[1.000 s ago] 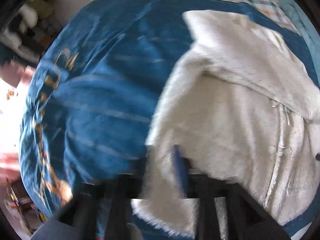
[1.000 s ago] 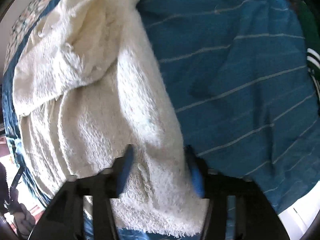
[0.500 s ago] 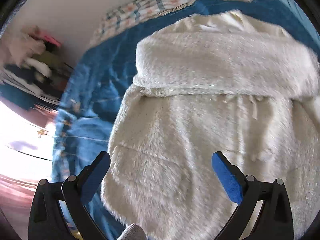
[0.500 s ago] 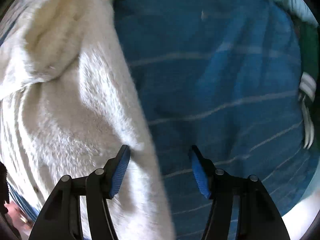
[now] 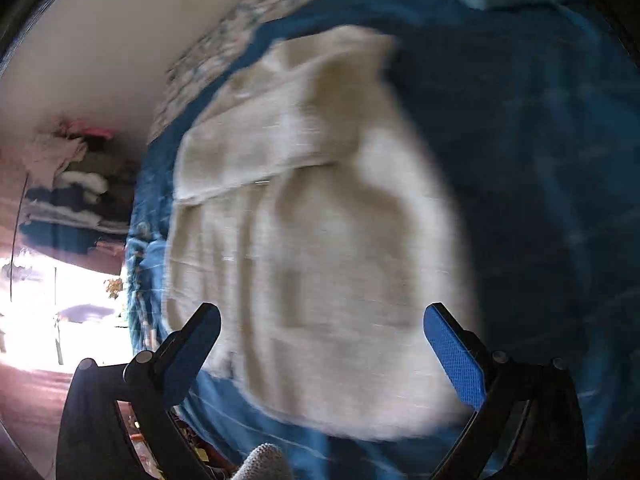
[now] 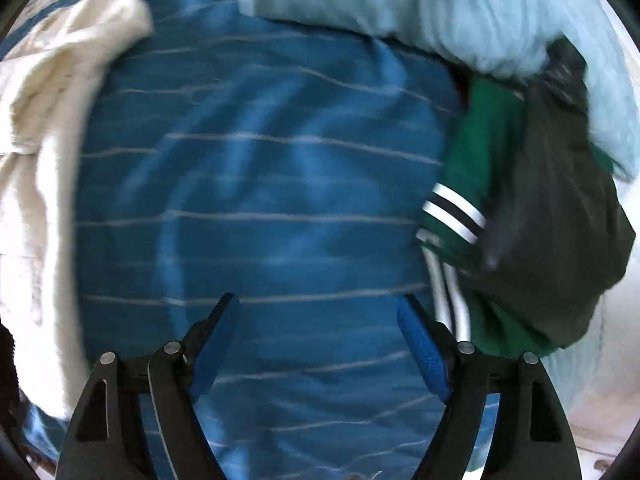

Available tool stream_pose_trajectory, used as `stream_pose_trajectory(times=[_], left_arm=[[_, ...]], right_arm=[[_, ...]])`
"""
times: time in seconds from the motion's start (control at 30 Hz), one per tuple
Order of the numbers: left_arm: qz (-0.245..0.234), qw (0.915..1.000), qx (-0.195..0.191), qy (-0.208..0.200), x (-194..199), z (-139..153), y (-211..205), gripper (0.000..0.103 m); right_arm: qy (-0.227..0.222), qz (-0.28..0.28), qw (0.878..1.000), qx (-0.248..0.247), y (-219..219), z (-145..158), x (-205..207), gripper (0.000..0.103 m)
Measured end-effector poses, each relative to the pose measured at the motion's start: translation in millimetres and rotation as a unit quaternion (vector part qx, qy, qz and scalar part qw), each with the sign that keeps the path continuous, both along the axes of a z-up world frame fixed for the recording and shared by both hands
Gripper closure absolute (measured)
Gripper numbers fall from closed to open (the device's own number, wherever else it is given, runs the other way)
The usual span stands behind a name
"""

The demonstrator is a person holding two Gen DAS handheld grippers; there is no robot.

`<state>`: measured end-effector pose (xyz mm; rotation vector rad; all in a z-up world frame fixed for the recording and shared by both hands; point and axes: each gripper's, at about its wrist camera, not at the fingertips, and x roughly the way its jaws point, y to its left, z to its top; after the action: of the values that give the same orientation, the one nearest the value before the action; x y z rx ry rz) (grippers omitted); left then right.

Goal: Fold large clothes

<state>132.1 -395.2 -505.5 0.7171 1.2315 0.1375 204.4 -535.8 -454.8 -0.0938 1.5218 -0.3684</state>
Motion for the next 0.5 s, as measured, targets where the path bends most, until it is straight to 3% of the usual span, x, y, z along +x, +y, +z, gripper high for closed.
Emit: stream_pose_trajectory(times=[0.1, 0.23, 0.4, 0.43, 0.47, 0.5], left_arm=[[-0.020, 0.9974, 0.069, 0.012, -11, -46, -32, 0.000], [-0.008, 0.9888, 0.148, 0.022, -5, -100, -25, 0.000], [0.052, 0.9889, 0.139, -0.002, 32, -102, 18, 0.000], [0.058, 0.9893, 0.134, -0.007, 37, -97, 23, 0.007], [0.065, 0.9906, 0.120, -0.013, 44, -91, 32, 0.036], [0.072, 0.9924, 0.099, -0.012, 47, -86, 39, 0.058]], right_arm=[[0.012, -0.015, 1.000, -0.008, -35, -12, -7, 0.021], [0.018, -0.034, 0.999, 0.005, -64, -13, -5, 0.021], [0.008, -0.016, 0.998, 0.053, -51, -13, 21, 0.021], [0.006, -0.011, 0.997, 0.072, -49, -16, 29, 0.021], [0.003, -0.010, 0.996, 0.090, -41, -16, 36, 0.021], [-0.006, -0.008, 0.991, 0.137, -35, -19, 49, 0.021]])
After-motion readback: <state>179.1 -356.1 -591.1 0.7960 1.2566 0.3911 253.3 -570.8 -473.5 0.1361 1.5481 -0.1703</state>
